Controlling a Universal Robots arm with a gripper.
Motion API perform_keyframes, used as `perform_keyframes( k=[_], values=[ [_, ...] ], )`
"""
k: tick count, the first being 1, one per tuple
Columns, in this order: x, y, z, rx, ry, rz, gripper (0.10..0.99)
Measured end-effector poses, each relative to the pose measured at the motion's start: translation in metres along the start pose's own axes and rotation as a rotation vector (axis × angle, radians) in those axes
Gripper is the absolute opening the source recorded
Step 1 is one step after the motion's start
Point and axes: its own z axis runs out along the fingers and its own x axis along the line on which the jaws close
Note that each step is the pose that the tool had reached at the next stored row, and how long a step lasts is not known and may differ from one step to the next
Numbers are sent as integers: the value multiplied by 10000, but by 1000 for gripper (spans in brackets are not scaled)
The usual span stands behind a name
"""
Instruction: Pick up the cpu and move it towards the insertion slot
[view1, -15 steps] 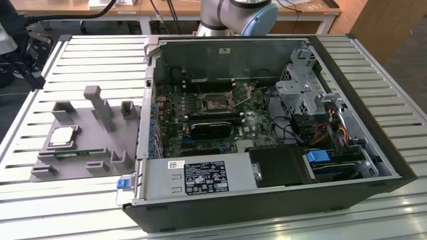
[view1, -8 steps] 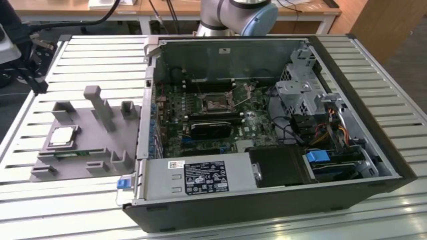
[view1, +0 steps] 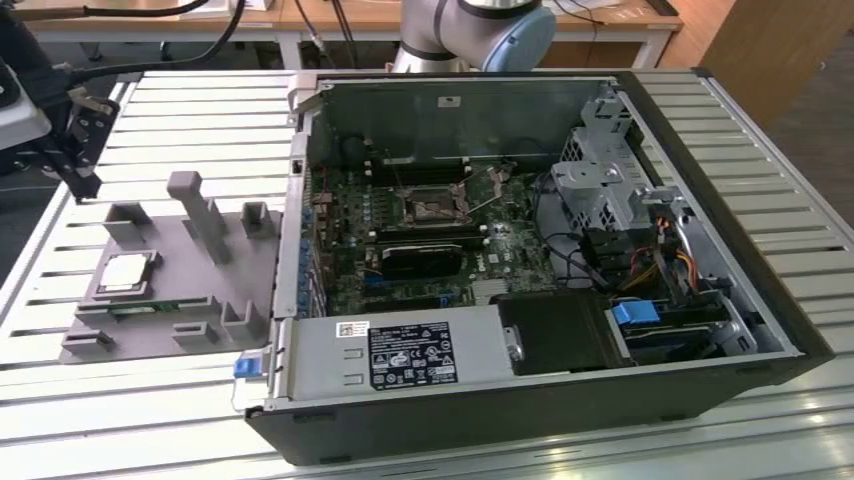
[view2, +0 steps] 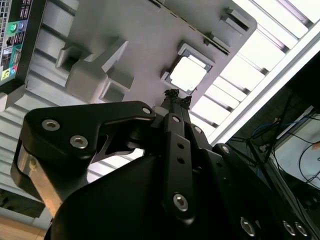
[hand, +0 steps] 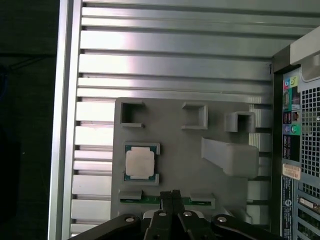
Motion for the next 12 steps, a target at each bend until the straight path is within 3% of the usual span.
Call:
perform_keyframes(
  k=[12],
  values=[
    [90,-7,218,1,-19,-1,102]
  ],
)
